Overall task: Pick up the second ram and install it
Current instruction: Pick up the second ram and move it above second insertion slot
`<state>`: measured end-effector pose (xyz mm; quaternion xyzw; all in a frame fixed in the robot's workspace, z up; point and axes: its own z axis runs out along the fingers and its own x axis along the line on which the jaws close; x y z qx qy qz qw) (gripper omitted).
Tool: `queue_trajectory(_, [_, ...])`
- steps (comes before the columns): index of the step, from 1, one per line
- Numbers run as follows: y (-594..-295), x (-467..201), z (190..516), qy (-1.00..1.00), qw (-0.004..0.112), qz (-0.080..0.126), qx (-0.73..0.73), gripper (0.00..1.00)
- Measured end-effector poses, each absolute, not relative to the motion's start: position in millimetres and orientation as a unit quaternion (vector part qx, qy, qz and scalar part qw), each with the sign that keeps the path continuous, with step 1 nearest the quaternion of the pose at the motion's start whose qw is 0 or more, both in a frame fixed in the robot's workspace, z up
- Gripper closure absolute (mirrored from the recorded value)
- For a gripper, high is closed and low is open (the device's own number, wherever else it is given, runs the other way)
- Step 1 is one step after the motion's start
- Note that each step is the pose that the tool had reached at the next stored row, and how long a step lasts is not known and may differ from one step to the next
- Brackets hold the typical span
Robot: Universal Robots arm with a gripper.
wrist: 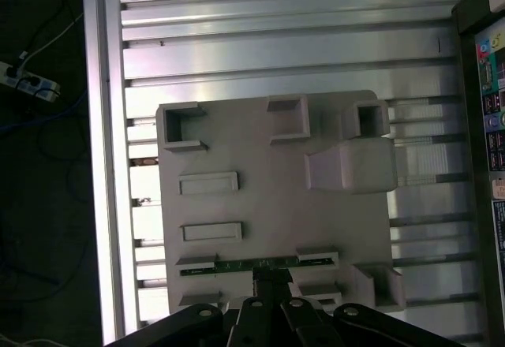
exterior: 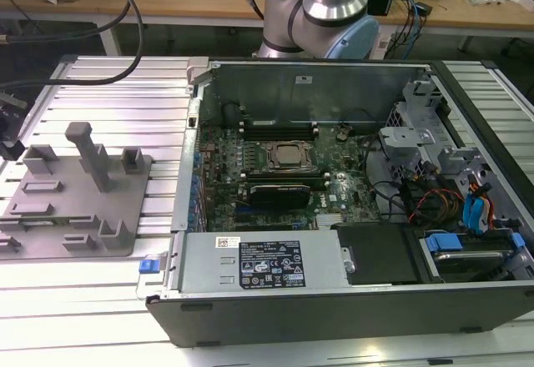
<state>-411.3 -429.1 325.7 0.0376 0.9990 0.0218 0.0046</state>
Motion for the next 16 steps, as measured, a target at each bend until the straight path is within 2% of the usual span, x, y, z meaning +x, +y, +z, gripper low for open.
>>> queue_trajectory(8, [-429.1, -411.1, 325.5, 0.999, 0.004, 0.022, 0.031, 0.92])
queue_trajectory(16, [-429.1, -411.1, 321.7, 0.993, 0.001, 0.022, -0.115, 0.92])
